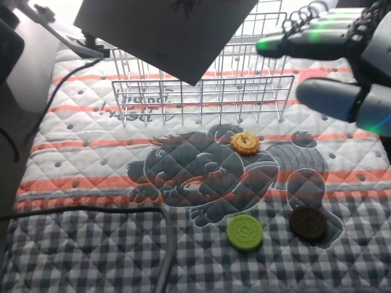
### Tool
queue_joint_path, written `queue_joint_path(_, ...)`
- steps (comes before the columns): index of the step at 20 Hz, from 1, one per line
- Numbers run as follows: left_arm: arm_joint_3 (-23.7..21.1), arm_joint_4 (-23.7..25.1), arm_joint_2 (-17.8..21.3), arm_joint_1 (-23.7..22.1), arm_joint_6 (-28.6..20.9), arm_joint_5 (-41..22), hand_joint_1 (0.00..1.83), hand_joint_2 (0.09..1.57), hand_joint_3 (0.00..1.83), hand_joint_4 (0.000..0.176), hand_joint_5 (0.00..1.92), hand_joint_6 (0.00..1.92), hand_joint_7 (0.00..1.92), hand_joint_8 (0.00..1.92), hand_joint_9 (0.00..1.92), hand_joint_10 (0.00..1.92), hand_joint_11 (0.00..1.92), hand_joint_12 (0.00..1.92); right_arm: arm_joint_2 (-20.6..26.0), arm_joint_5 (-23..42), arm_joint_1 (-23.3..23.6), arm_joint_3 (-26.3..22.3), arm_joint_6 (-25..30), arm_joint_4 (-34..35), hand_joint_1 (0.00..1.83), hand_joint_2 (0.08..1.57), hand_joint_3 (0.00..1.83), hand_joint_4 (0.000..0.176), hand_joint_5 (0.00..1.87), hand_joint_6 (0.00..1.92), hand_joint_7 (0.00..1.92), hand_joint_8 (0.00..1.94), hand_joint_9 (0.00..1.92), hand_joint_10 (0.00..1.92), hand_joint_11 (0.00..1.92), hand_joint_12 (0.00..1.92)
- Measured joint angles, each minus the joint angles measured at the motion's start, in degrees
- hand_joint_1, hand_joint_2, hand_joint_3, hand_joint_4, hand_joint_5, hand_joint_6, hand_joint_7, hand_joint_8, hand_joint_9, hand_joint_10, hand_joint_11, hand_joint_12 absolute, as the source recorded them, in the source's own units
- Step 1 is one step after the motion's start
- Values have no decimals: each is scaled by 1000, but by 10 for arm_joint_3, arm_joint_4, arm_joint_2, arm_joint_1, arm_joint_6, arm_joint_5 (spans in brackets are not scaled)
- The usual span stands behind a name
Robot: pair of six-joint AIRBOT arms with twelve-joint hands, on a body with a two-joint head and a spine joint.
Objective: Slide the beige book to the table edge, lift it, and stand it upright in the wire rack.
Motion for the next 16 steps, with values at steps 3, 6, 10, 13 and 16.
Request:
queue_joint_path(3, -5, 14, 13, -13, 14, 8, 1247, 1114, 0, 0, 873, 1125, 1123, 825, 1460, 125, 1123, 875, 11, 31, -11, -12, -6, 14, 0, 1523, 4, 0, 532, 0, 563, 0, 550, 4, 567, 21)
queue_joint_path(6, -13, 30, 27, -28, 28, 24, 1274, 1091, 0, 0, 921, 970, 1168, 832, 1493, 118, 1121, 927, 16, 48, -21, -23, -9, 6, 0, 1507, 0, 0, 563, 11, 587, 9, 572, 9, 587, 26)
queue_joint_path(10, -13, 57, 36, -51, 45, 54, 1274, 1094, 1, 0, 908, 994, 1163, 835, 1514, 89, 1178, 875, 16, 52, -25, -23, -10, 9, 0, 1552, 13, 0, 525, 0, 568, 0, 569, 2, 580, 18)
queue_joint_path(13, -20, 79, 38, -63, 59, 70, 1266, 1094, 0, 0, 915, 1012, 1166, 801, 1528, 58, 1216, 815, 16, 53, -29, -24, -10, 10, 0, 1551, 8, 0, 518, 1, 558, 0, 565, 1, 589, 20)
queue_joint_path(16, -24, 107, 46, -68, 61, 96, 1266, 1104, 3, 0, 902, 1007, 1128, 901, 1558, 52, 1231, 940, 16, 51, -33, -24, -10, 9, 0, 1550, 4, 0, 524, 7, 563, 9, 560, 8, 578, 14)
